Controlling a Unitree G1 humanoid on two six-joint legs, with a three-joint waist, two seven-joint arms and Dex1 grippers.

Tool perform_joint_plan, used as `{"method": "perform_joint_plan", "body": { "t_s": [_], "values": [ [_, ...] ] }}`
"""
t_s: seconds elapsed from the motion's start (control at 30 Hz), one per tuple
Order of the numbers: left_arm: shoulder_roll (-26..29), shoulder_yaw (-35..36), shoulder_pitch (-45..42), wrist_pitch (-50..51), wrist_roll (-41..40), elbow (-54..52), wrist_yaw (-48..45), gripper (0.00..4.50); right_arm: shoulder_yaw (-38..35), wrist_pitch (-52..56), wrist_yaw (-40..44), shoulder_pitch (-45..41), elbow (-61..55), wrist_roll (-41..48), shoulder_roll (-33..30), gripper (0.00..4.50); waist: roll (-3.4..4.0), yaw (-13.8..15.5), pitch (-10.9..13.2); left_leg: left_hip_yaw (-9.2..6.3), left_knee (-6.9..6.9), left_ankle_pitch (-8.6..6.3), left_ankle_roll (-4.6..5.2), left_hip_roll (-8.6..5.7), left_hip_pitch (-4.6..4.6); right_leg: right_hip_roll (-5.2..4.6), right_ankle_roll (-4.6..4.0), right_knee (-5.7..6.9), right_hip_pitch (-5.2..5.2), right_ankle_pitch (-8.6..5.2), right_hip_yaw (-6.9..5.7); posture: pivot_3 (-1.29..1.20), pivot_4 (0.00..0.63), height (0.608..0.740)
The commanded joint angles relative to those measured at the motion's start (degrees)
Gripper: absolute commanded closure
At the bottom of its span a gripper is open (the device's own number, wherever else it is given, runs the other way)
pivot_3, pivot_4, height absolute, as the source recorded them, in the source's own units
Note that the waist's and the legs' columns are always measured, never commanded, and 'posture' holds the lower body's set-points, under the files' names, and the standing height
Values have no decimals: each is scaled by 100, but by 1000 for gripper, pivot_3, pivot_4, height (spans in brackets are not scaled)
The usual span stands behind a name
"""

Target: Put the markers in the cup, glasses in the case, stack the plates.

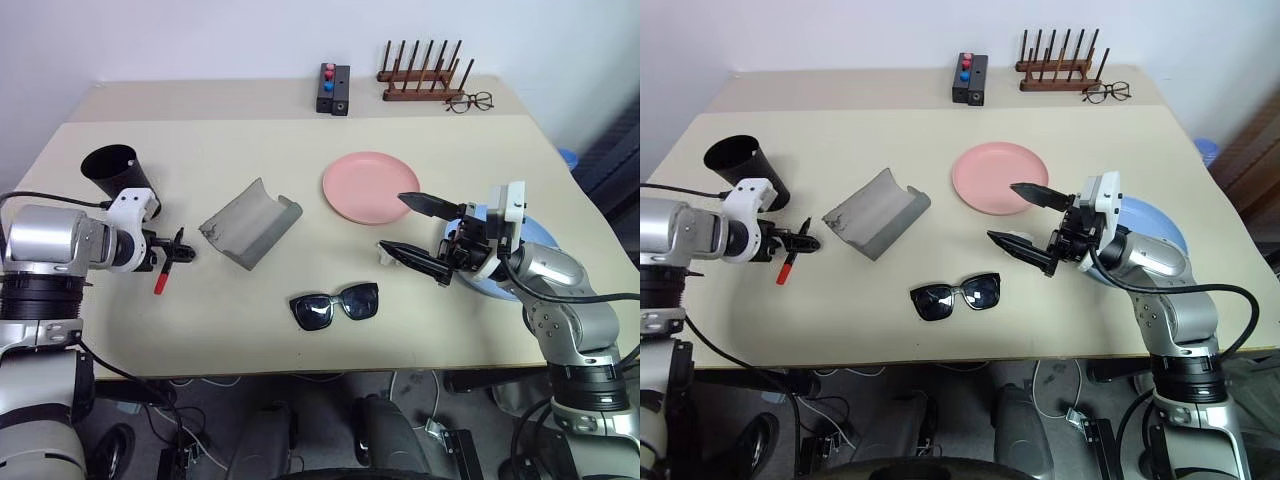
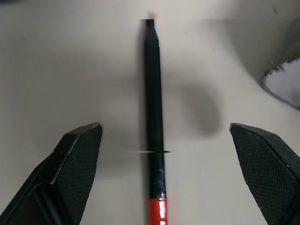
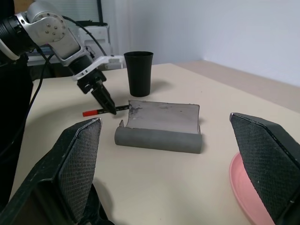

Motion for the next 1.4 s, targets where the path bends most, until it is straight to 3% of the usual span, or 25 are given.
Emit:
{"method": "perform_joint_plan", "body": {
  "t_s": [0.03, 0.27, 0.3, 0.47, 0.67, 0.73, 1.0, 1.13, 1.23, 1.3, 1.4],
  "values": [
    [-56, 15, 83, -39, 43, -52, 152, 845, -51, -100, -16, 0, -181, 27, 18, 0, 0, 4, 0, 0, 0, 0, 0, 0, 0, -1, 0, 0, 0, 0, 0, 0, 150, 740],
    [99, 141, 174, -234, -2, 1, 132, 4205, -77, -91, -24, 64, -214, 22, -10, 0, 1, 13, -1, 0, 0, 0, 0, -3, 0, -5, 0, -1, 1, 0, 0, 0, 150, 740],
    [145, 128, 180, -251, -4, 4, 108, 4475, -77, -90, -27, 66, -218, 23, -10, 0, 1, 10, -1, 0, 0, 0, -1, -3, 0, -4, 0, 0, 1, 0, 0, 0, 150, 740],
    [1402, -562, 324, -1285, 134, 55, -1044, 4475, -64, -85, -13, 57, -193, 15, -20, 0, 2, -42, 0, 2, -7, 3, -7, 3, -1, -2, -1, -1, -8, 0, 5, 0, 150, 740],
    [2032, -703, 683, -2031, 51, -275, -1928, 4475, -25, -109, 20, 5, -120, -15, -2, 0, 3, 22, 1, 2, -8, -6, 11, -1, 0, -4, -2, -5, -1, -1, 3, 0, 150, 740],
    [2082, -658, 925, -2438, 48, -431, -2142, 4475, -10, -118, 24, -20, -98, -25, 8, 0, 3, 20, 1, 1, -8, -10, 18, -1, -1, -6, -2, -5, 0, -1, 3, 0, 150, 740],
    [1281, 83, 1155, -4638, 320, -254, -1607, 4475, 16, -129, 75, -108, -24, -56, 1, 0, 4, 10, 1, -1, -7, -12, 21, 2, -3, -8, -2, -7, -2, 0, 2, 0, 150, 740],
    [1985, -145, 1649, -4204, 269, -511, -2479, 4475, -4, -101, 85, -110, -40, -56, -25, 0, 7, -66, 3, 10, -11, -12, 20, 6, -4, -3, -2, -7, -12, 0, 9, 0, 150, 740],
    [2264, -81, 1910, -4531, 321, -395, -2806, 4475, 4, -97, 80, -84, -55, -59, -15, 0, 10, -31, 5, 13, -15, -17, 29, 6, -4, 0, -2, -7, -14, 0, 11, 0, 150, 740],
    [2336, -80, 1907, -4949, 543, -198, -2745, 4475, 13, -89, 68, -77, -70, -57, -3, 0, 10, 16, 5, 12, -12, -19, 34, 6, -4, -1, -2, -7, -10, 0, 9, 0, 150, 740],
    [1877, 237, 1088, -5302, 463, 369, -2318, 4475, 27, -83, 78, -69, -69, -56, -8, 0, 6, 98, 5, -1, -5, -19, 35, 2, -3, -2, -2, -10, 3, 0, -4, 0, 150, 740]
  ]
}}
